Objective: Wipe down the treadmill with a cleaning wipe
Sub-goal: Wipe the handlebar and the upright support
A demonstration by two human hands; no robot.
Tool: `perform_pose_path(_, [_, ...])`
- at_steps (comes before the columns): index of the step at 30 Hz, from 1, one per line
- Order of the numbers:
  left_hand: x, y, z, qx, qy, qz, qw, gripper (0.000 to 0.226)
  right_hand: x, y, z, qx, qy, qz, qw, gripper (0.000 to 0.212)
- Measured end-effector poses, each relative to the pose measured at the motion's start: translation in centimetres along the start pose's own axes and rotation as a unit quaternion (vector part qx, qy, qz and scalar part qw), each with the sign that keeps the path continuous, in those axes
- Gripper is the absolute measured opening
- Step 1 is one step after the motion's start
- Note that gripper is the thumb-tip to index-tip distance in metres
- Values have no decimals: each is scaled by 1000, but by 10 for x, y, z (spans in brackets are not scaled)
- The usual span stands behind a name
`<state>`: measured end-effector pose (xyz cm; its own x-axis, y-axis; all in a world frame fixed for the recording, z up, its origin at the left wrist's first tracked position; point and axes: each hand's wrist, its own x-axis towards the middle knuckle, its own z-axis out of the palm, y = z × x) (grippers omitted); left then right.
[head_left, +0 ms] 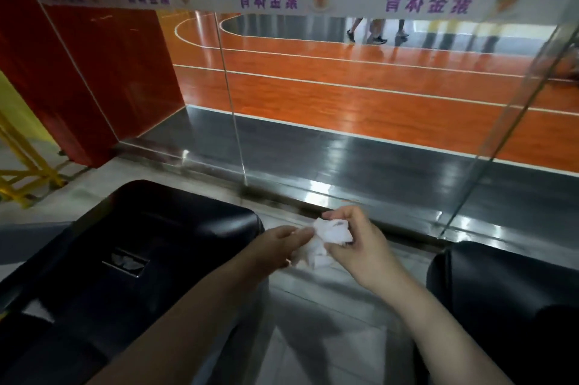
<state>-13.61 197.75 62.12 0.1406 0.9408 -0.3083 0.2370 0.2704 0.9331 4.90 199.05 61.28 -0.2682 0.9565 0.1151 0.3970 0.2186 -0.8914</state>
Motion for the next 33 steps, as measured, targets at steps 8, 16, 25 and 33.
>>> perform_pose_path(8, [-15,51,11,-41,-49,-43,997,55,-18,-39,-48,32,-17,22,999,47])
perform_pose_path(16, [-1,118,18,20,-23,0,1000,20,-17,-68,-97,179,-25,49,982,23])
perform_pose_path(25, [58,148,-15,46,7,22,999,35,77,-57,-92,194,-71,175,963,23])
perform_pose_path(33, [118,91,-115,146,32,-49,988,39,157,-35,-39,63,-73,203,975,7])
